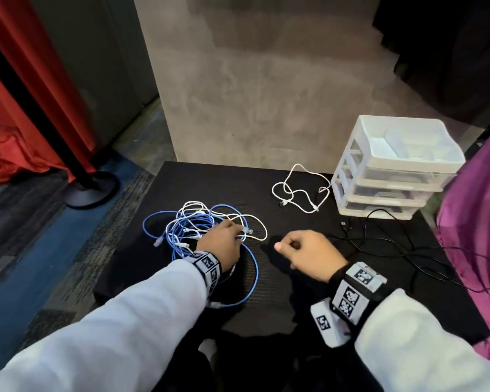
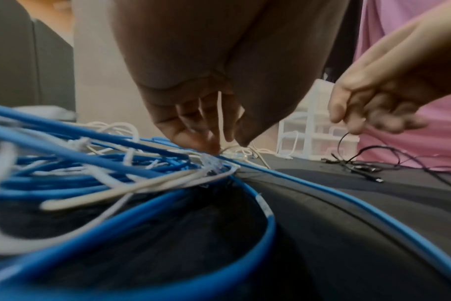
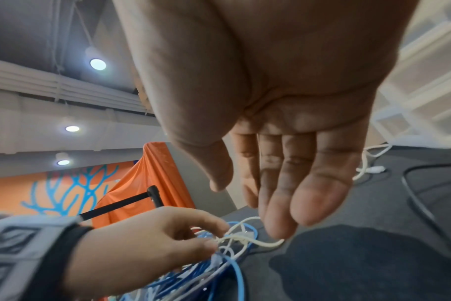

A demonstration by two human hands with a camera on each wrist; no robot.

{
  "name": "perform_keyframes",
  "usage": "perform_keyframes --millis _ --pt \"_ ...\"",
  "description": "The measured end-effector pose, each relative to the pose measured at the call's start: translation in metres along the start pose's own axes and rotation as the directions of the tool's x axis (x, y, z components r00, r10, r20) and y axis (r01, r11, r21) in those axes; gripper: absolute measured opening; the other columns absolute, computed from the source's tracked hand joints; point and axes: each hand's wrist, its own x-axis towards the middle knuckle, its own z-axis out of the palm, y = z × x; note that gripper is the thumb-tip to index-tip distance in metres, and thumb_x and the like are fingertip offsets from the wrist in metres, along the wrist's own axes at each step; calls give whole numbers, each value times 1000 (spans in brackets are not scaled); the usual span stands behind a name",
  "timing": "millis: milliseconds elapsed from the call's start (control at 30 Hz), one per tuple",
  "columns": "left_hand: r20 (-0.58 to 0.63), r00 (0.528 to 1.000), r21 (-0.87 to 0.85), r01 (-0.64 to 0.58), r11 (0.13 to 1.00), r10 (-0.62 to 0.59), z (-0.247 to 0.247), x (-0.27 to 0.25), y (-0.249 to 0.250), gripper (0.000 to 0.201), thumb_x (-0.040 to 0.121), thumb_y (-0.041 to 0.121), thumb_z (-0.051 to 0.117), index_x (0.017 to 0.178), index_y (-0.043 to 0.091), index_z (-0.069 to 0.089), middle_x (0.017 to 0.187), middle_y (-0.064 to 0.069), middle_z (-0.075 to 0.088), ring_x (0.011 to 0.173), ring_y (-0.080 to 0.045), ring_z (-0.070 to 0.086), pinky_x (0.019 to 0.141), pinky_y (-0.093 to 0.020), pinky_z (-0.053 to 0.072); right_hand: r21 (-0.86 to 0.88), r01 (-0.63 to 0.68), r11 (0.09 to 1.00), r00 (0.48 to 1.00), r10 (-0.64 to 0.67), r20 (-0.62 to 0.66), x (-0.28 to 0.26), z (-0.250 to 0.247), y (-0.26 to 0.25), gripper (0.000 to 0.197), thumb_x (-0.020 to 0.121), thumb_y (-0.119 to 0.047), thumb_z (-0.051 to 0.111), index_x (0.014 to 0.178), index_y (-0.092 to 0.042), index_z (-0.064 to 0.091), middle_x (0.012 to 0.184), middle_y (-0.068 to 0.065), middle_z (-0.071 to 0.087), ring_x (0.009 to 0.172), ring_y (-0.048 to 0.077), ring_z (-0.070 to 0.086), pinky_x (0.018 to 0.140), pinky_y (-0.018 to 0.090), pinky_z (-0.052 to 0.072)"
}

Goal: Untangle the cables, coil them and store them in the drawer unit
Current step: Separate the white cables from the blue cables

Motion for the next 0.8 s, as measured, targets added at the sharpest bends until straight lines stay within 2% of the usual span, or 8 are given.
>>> perform_keyframes --millis 133,200,333,433,600,667,733,800 --pt "1 1000 103 -19 994 19 0 14 4 26 98 45 52 112 33 71 123 7 60 121 -23 53 101 -43 46 100 39 994 999 -35 -36 -3 16 -1 25 93 -47 68 78 -27 69 70 -6 71 69 14 72 77 38 60" --pt "-140 985 18 -95 995 96 -7 17 2 27 96 51 52 102 36 73 109 14 68 112 -20 57 98 -46 47 174 87 981 989 -64 -131 -6 13 -1 9 94 -39 69 98 -32 72 88 -10 71 73 12 70 83 40 59" --pt "-258 903 -253 -406 878 343 -50 5 27 20 101 39 56 101 28 73 93 12 74 90 -10 67 87 -37 52 211 309 927 939 -263 -220 -6 3 -20 50 99 -31 67 146 -33 53 131 -16 56 92 7 65 90 20 51" --pt "-333 858 -342 -497 798 391 -92 -4 40 12 103 24 60 102 21 72 92 10 71 86 -10 66 82 -27 51 188 367 911 911 -310 -273 -4 -15 -46 12 104 -32 59 106 -26 69 92 -8 70 82 10 66 85 39 55" --pt "-385 755 -90 -604 792 531 -129 -3 18 15 104 22 58 99 14 70 85 5 66 79 -15 59 78 -28 46 98 462 881 811 -375 -449 -11 -78 -83 26 104 -32 56 84 -20 69 74 -1 66 73 17 61 76 40 51" --pt "-360 791 37 -517 855 494 -128 6 -2 13 101 30 59 98 19 67 81 5 60 79 -17 53 79 -32 45 117 477 871 743 -328 -584 -14 -108 -88 27 105 -31 54 82 -21 66 74 -2 65 70 15 57 71 41 48" --pt "-305 901 -14 -328 944 309 -120 13 -36 11 98 34 57 92 27 62 81 5 60 81 -18 53 81 -41 49 163 460 873 642 -200 -740 -23 -146 -86 28 105 -34 52 80 -30 64 69 -11 61 66 13 54 65 37 44" --pt "-239 961 -113 -169 979 139 -103 6 -73 11 100 28 59 89 27 61 84 6 64 80 -17 57 83 -43 51 173 463 869 579 -148 -802 -36 -180 -81 27 104 -37 52 81 -32 64 68 -4 57 64 32 56 62 43 46"
